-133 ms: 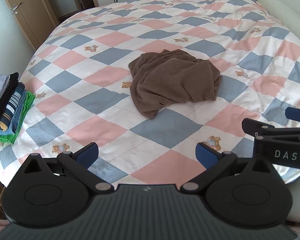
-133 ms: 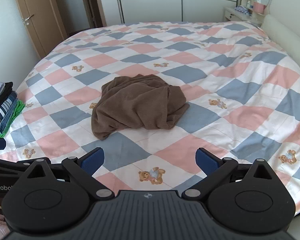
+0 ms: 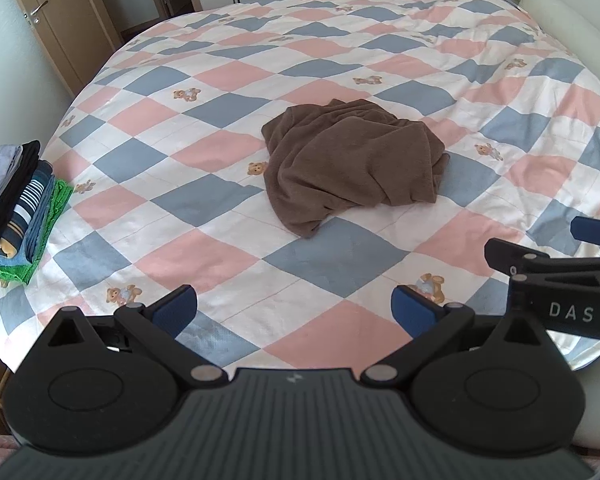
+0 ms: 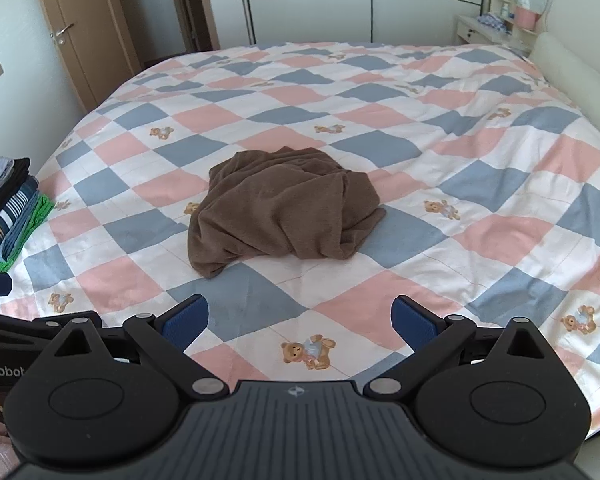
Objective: Fold clothes
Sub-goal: 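Move both grippers toward the crumpled brown garment on the bed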
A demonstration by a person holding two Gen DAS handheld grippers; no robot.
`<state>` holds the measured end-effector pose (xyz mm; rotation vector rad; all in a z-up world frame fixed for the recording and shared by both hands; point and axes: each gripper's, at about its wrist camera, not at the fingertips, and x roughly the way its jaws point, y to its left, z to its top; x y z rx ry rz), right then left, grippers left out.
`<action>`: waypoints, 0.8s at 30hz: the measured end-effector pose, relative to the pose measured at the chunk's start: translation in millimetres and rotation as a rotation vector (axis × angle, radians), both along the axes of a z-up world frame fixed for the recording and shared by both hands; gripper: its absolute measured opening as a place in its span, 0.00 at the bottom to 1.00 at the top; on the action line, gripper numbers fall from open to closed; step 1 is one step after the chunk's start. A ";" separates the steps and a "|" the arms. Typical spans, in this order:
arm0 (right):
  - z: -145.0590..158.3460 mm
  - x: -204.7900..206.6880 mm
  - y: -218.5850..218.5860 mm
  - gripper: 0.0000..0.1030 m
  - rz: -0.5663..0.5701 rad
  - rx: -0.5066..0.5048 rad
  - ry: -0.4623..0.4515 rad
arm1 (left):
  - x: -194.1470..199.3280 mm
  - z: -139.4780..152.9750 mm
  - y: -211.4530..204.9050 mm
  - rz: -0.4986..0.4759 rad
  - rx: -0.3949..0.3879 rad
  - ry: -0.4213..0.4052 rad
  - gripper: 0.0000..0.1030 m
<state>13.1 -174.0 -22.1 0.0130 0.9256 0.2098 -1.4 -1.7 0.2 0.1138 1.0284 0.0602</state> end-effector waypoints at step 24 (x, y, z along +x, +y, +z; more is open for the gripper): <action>0.2 15.9 17.3 0.98 0.014 -0.007 0.015 | 10.9 -3.5 33.0 0.050 -0.012 0.032 0.99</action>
